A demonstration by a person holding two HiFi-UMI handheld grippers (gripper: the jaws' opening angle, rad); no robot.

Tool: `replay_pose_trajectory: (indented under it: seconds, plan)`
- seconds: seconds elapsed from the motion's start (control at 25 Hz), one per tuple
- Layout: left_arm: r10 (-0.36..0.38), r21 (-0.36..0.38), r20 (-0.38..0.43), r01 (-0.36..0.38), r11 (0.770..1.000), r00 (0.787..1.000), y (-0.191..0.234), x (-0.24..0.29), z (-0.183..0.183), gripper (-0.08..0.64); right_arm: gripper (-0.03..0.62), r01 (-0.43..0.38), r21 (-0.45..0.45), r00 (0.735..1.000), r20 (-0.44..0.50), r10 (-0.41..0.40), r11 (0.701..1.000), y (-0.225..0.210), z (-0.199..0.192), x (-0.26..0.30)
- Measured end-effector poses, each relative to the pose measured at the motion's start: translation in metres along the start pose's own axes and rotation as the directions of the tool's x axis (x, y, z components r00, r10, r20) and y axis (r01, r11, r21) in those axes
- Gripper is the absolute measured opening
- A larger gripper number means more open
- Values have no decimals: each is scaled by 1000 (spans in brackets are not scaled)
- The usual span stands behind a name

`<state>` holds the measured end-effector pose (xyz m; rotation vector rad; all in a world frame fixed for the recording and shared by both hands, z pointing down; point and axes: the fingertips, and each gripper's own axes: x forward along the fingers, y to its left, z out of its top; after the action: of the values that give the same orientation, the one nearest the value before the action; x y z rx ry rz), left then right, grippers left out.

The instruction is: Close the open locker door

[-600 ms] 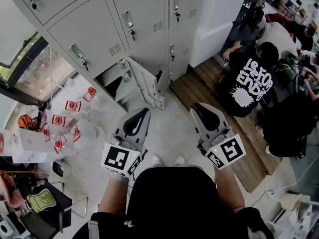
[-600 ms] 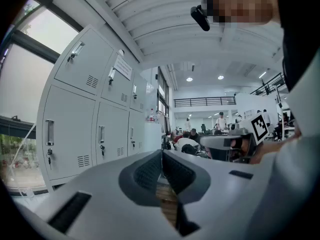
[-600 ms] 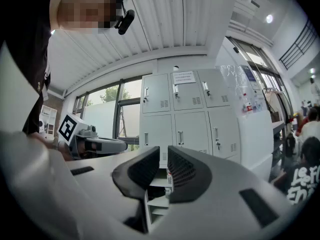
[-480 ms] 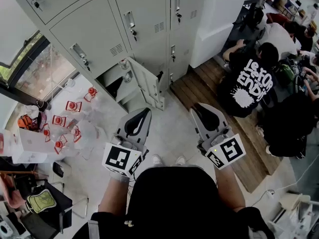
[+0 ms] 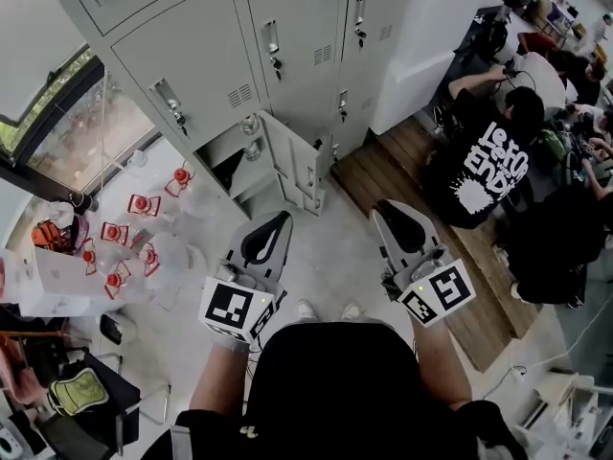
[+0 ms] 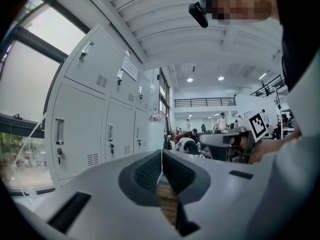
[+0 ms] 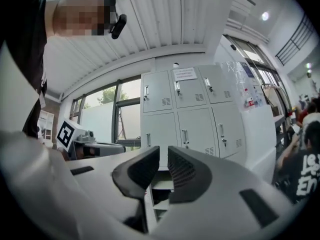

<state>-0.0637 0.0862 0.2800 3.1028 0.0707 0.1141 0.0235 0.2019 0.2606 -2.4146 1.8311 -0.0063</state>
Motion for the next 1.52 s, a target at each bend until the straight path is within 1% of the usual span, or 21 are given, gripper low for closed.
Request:
replay_pose_trajectory:
  seconds: [0.04, 0.28, 0.48, 0.64, 0.76, 0.88, 0.96, 1.08, 1.24, 1.4, 1.52]
  plan:
    - [-2, -4, -2, 2, 1000, 1000, 5, -3, -3, 23, 48, 6, 11, 1000, 0, -6, 1000, 1, -2, 3]
    - [0, -28, -35, -1, 1000, 999, 36, -9, -23, 23, 48, 44, -1, 998, -46, -44, 999, 4, -21, 21]
    - [-6, -34, -64, 4, 999, 998, 45, 10, -33, 23, 48, 44, 21, 997, -59, -43, 999, -15, -33, 40]
    - [12, -38, -81, -15, 999, 997, 53, 39, -36, 23, 48, 20, 38, 997, -70, -18, 999, -48, -40, 61]
    - [46, -51, -104, -51, 997, 993, 62, 68, -40, 23, 48, -4, 54, 997, -81, 8, 999, -82, -45, 80]
    - [85, -50, -132, -92, 995, 988, 68, 99, -39, 23, 48, -48, 81, 995, -89, 55, 996, -115, -49, 100]
    - [112, -41, -134, -119, 992, 985, 74, 121, -42, 23, 48, -83, 97, 991, -94, 92, 992, -136, -53, 116]
    - [167, -49, -161, -177, 983, 973, 83, 148, -48, 23, 49, -135, 120, 983, -105, 148, 984, -166, -59, 137]
    - [251, -51, -180, -263, 963, 951, 89, 175, -51, 23, 49, -216, 143, 966, -115, 233, 966, -194, -66, 160]
    - [309, -41, -239, -327, 944, 921, 90, 188, -61, 23, 49, -295, 166, 938, -138, 318, 941, -212, -81, 179]
    - [361, -39, -253, -382, 923, 898, 94, 190, -67, 23, 49, -354, 173, 908, -172, 382, 919, -216, -97, 189]
